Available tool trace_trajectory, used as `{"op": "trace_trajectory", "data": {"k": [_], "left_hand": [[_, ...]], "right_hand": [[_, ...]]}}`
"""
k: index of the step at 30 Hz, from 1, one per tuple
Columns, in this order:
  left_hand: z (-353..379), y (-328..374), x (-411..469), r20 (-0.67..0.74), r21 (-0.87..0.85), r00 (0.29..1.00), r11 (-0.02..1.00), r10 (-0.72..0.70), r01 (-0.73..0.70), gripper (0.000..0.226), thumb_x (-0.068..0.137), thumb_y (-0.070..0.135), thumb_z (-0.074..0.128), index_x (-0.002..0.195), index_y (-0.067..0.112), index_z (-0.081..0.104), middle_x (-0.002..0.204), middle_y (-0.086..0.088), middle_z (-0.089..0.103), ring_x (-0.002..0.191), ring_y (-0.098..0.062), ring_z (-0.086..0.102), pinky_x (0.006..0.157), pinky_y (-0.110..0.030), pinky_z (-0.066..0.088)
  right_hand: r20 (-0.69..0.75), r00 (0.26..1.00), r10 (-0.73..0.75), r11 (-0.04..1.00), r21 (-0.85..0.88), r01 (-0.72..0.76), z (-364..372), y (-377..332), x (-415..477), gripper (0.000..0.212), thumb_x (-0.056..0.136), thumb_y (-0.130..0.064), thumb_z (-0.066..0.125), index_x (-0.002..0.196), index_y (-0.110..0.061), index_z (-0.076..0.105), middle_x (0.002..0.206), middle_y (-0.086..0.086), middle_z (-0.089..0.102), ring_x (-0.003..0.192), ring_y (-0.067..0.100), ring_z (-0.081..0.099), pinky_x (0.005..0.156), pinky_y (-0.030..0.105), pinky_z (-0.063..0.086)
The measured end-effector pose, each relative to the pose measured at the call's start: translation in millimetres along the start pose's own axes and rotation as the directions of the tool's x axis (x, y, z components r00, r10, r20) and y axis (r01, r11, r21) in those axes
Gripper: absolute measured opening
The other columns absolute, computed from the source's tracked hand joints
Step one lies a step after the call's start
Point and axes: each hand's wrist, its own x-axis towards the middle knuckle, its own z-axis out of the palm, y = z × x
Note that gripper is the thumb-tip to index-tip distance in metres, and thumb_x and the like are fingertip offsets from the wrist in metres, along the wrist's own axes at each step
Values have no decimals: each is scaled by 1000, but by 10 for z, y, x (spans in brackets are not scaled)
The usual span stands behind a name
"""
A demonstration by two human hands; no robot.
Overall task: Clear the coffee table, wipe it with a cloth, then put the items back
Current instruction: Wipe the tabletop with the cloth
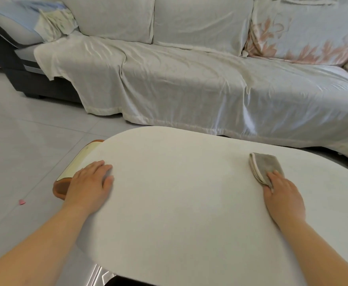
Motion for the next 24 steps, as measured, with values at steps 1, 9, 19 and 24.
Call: {"op": "trace_trajectory", "data": {"k": [1,9,19,24], "left_hand": [[1,-15,-1,14,4,1000,1000,9,-9,38,92,28,38,128,18,45,145,-3,37,135,-21,29,103,-33,16],[-26,109,-136,21,23,999,998,50,-50,35,91,16,40,123,7,51,137,-13,46,128,-29,38,106,-39,22],[444,1241,-609,76,-191,904,896,421,-401,36,93,15,33,126,16,47,143,-4,39,133,-18,32,110,-31,16],[532,1441,-590,68,-161,924,918,377,-363,33,92,20,37,122,15,49,139,-3,41,132,-17,31,107,-32,16]], "right_hand": [[3,999,33,999,12,-34,21,-57,-92,45,91,-20,40,135,-14,37,149,3,31,135,27,26,111,41,24],[87,780,-620,785,86,614,183,-1040,-1316,48,55,-37,81,100,-28,68,110,-10,69,99,18,66,77,28,56],[56,997,-53,998,-31,55,-485,391,-1143,43,81,-19,50,124,-21,45,133,2,38,119,19,40,95,26,34],[41,999,-11,994,-110,15,-617,511,-1135,32,84,-17,45,115,-24,51,111,-4,57,99,19,53,77,24,41]]}}
